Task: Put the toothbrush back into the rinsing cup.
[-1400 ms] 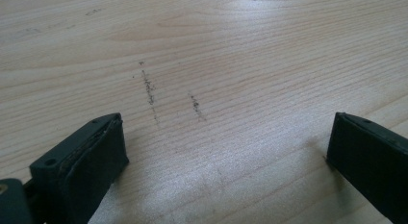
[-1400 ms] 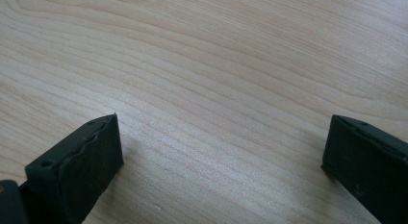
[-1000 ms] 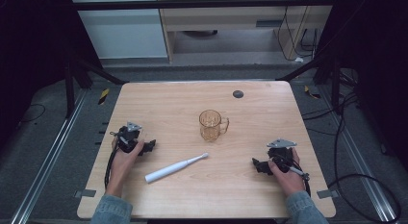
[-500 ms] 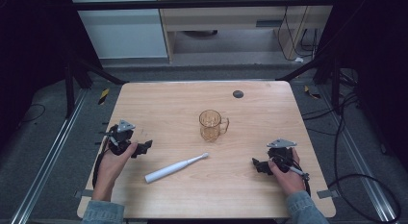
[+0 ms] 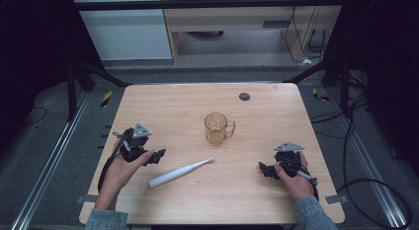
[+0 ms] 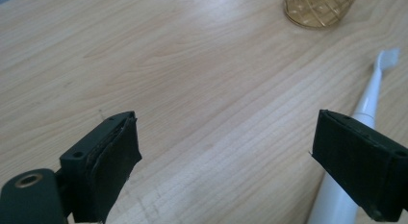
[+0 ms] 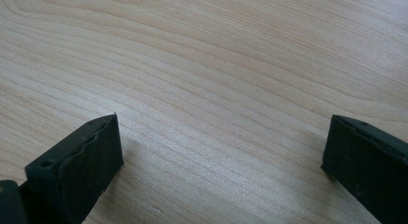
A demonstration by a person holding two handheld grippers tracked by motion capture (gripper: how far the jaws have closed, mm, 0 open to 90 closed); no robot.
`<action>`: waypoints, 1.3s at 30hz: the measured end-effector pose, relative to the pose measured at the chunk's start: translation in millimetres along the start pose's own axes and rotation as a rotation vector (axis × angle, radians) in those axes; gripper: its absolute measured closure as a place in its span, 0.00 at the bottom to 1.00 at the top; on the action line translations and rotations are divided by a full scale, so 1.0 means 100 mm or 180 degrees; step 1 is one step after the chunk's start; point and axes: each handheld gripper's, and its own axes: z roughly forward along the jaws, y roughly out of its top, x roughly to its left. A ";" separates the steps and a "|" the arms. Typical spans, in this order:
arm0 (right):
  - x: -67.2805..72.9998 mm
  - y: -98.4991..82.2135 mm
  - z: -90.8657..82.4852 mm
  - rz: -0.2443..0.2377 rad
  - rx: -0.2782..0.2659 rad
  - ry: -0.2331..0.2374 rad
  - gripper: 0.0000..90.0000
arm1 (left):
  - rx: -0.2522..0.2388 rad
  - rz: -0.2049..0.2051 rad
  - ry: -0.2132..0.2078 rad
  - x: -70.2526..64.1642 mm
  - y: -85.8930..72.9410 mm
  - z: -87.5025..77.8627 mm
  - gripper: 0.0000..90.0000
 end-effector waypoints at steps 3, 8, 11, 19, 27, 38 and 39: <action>0.00 0.00 0.00 0.0003 0.0001 0.0000 0.00 | 0.0044 0.0043 -0.0056 -0.07 0.04 -0.01 0.09; 0.00 0.00 0.00 0.0007 0.0001 0.0004 0.00 | 0.0099 0.0197 -0.0128 -0.22 0.11 0.01 0.11; 0.00 0.00 0.00 0.0006 0.0001 0.0004 0.00 | 0.0134 0.0250 -0.0140 -0.27 0.13 0.03 0.11; 0.00 0.00 0.00 0.0006 0.0001 0.0003 0.00 | 0.0196 0.0405 -0.0177 -0.42 0.20 0.03 0.11; 0.00 0.00 0.00 0.0005 0.0001 0.0003 0.00 | 0.0386 0.0516 -0.0220 -0.51 0.21 0.14 0.12; 0.00 0.00 0.00 0.0005 0.0001 0.0003 0.00 | 0.0593 0.0717 -0.0274 -0.61 0.27 0.23 0.15; 0.00 0.00 0.00 0.0002 0.0002 0.0002 0.00 | 0.0593 0.0717 -0.0274 -0.61 0.27 0.23 0.15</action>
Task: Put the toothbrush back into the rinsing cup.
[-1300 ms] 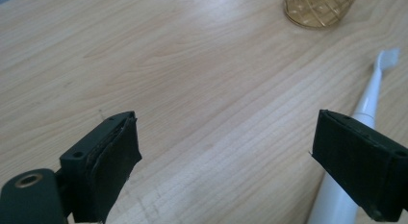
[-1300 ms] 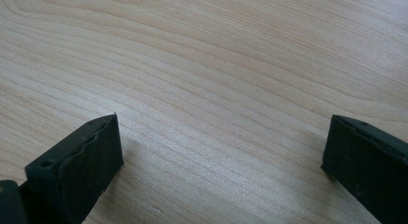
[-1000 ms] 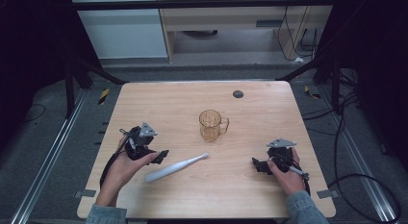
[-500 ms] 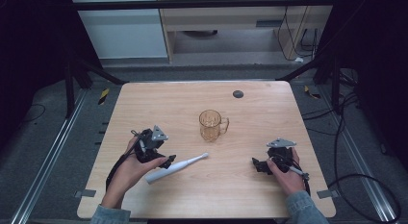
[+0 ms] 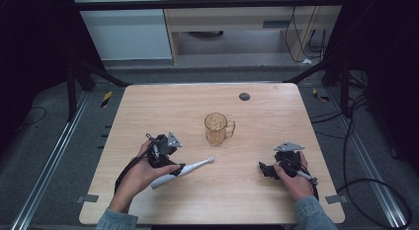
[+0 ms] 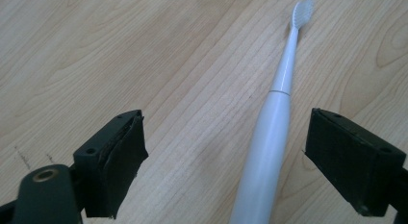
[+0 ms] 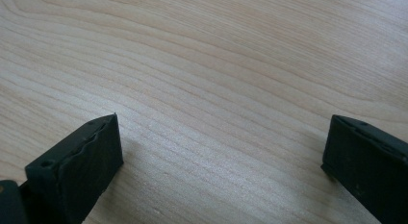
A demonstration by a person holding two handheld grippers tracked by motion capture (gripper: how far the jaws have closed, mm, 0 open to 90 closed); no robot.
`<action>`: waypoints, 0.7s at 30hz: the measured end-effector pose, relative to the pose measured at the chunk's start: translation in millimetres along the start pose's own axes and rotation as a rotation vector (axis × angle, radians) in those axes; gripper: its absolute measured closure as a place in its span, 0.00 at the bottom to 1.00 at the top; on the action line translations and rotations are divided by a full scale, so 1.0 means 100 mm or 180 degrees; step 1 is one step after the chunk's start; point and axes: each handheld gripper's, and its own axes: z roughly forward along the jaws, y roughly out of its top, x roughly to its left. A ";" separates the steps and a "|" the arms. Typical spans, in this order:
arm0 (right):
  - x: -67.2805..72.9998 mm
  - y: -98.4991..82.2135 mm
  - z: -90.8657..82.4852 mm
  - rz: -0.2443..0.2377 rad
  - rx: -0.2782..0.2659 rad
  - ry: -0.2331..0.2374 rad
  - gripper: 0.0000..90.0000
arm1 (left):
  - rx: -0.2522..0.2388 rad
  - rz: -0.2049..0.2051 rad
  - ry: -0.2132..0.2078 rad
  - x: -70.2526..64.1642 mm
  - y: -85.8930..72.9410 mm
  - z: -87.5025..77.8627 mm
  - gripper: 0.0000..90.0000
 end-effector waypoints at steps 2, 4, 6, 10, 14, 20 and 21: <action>0.00 0.00 0.00 0.0002 -0.0001 0.0001 0.00 | 0.0038 0.0030 -0.0007 -0.01 0.03 0.02 0.15; 0.00 0.00 0.00 0.0003 -0.0001 0.0001 0.00 | 0.0065 0.0058 -0.0010 -0.01 0.06 0.04 0.15; 0.00 0.00 0.00 0.0002 0.0000 0.0001 0.00 | 0.0086 0.0082 -0.0017 -0.01 0.10 0.05 0.15; 0.00 0.00 0.00 -0.0013 0.0000 0.0007 0.00 | 0.0127 0.0160 -0.0066 -0.01 0.20 0.07 0.16; 0.00 0.00 -0.01 -0.0013 0.0001 0.0007 0.00 | 0.0167 0.0184 -0.0072 -0.01 0.23 0.07 0.16; 0.00 0.00 0.00 -0.0017 0.0001 0.0007 0.00 | 0.0244 0.0263 -0.0104 -0.07 0.25 0.10 0.18; 0.00 0.00 0.00 -0.0016 0.0001 0.0007 0.00 | 0.0257 0.0273 -0.0111 -0.08 0.25 0.10 0.19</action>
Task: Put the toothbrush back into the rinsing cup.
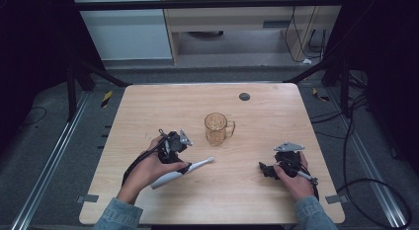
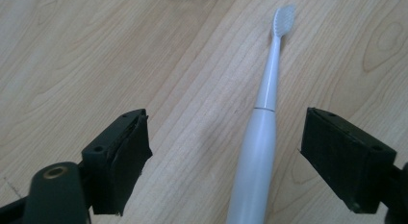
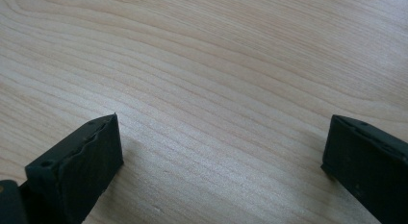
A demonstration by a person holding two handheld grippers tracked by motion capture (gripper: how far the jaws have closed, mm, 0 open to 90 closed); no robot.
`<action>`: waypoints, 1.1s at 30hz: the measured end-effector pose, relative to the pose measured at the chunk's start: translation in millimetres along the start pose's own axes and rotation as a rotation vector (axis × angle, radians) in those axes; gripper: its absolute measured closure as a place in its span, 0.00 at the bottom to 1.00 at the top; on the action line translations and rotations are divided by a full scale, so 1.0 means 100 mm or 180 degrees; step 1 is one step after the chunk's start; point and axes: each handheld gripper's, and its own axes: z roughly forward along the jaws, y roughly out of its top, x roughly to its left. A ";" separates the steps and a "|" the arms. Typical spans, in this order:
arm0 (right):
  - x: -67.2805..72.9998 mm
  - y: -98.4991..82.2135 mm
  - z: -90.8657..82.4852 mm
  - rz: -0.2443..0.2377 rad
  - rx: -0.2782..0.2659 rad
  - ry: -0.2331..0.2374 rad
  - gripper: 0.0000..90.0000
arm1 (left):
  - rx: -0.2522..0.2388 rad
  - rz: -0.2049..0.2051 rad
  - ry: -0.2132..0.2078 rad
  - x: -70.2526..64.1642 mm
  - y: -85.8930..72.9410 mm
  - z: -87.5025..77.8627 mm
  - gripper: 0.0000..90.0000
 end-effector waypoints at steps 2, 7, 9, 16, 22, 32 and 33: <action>0.00 0.00 0.00 0.0003 0.0000 0.0000 0.00 | 0.0015 0.0006 -0.0004 -0.01 0.00 0.01 0.19; 0.00 0.00 0.00 0.0002 0.0001 0.0000 0.00 | 0.0031 0.0001 -0.0012 -0.02 -0.02 0.02 0.22; 0.00 0.00 0.00 0.0000 0.0000 0.0000 0.00 | 0.0045 -0.0010 -0.0025 -0.01 -0.02 0.02 0.23; 0.00 0.00 0.00 -0.0016 -0.0005 -0.0005 0.00 | 0.0116 0.0074 -0.0106 -0.04 -0.01 0.10 0.30; 0.00 0.00 0.00 -0.0017 -0.0005 -0.0005 0.00 | 0.0190 0.0129 -0.0240 -0.07 -0.02 0.19 0.40; 0.00 0.00 0.00 -0.0015 -0.0005 -0.0005 0.00 | 0.0325 0.0207 -0.0344 -0.08 -0.10 0.29 0.50; 0.00 0.00 0.00 -0.0015 -0.0004 -0.0005 0.00 | 0.0343 0.0219 -0.0348 -0.08 -0.10 0.29 0.51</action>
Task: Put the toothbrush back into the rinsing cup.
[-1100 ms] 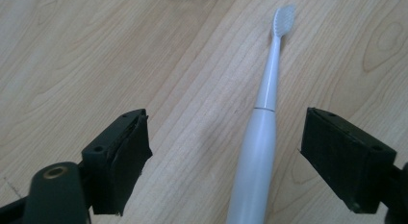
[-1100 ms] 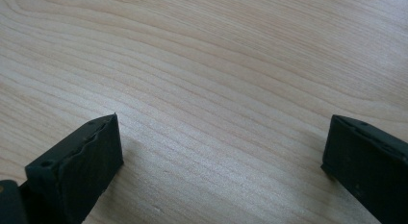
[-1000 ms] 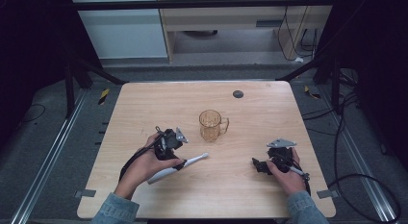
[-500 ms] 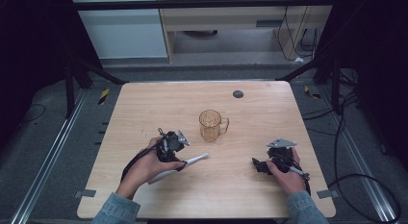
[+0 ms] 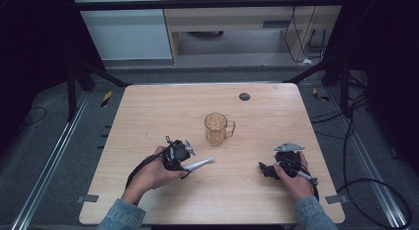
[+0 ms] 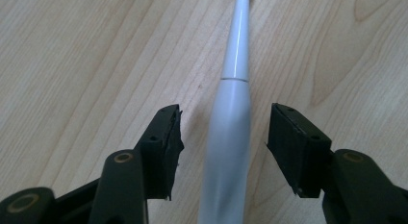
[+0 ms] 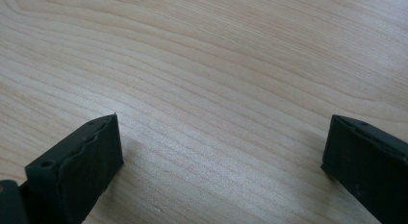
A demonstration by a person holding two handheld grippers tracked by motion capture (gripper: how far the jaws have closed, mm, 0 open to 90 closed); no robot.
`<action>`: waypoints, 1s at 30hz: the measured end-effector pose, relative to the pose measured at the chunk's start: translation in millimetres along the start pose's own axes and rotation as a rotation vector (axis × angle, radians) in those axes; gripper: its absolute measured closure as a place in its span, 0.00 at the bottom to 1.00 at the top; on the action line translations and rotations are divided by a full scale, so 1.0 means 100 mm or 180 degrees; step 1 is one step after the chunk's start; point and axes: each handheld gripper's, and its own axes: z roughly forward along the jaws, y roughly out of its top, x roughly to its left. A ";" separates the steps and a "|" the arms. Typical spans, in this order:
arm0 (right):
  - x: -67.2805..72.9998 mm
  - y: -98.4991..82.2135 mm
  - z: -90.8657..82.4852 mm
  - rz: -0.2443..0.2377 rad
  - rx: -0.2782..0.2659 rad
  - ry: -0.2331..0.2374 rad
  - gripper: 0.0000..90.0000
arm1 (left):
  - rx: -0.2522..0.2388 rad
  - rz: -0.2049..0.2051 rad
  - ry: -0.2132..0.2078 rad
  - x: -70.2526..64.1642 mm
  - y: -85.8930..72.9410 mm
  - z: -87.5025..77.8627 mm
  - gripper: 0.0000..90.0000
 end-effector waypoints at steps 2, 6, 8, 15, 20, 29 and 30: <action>0.00 0.00 0.00 -0.0001 0.0000 0.0000 0.00 | 0.0034 -0.0002 0.0000 0.00 -0.01 0.02 0.52; 0.00 0.00 0.00 -0.0002 0.0000 0.0000 0.00 | 0.0063 -0.0010 -0.0019 0.01 -0.04 0.04 0.53; 0.00 0.00 0.00 0.0001 0.0001 0.0000 0.00 | 0.0080 -0.0010 -0.0042 0.00 -0.05 0.06 0.54; 0.00 0.00 0.00 0.0020 0.0005 0.0007 0.00 | 0.0126 0.0004 -0.0066 0.01 -0.06 0.09 0.57; 0.00 0.00 0.00 0.0019 0.0006 0.0006 0.00 | 0.0135 -0.0013 -0.0075 0.02 -0.08 0.09 0.59; 0.00 0.00 0.00 0.0018 0.0005 0.0006 0.00 | 0.0148 -0.0017 -0.0112 0.03 -0.08 0.11 0.65; 0.00 0.00 0.00 0.0017 0.0005 0.0005 0.00 | 0.0150 -0.0010 -0.0119 0.03 -0.08 0.11 0.66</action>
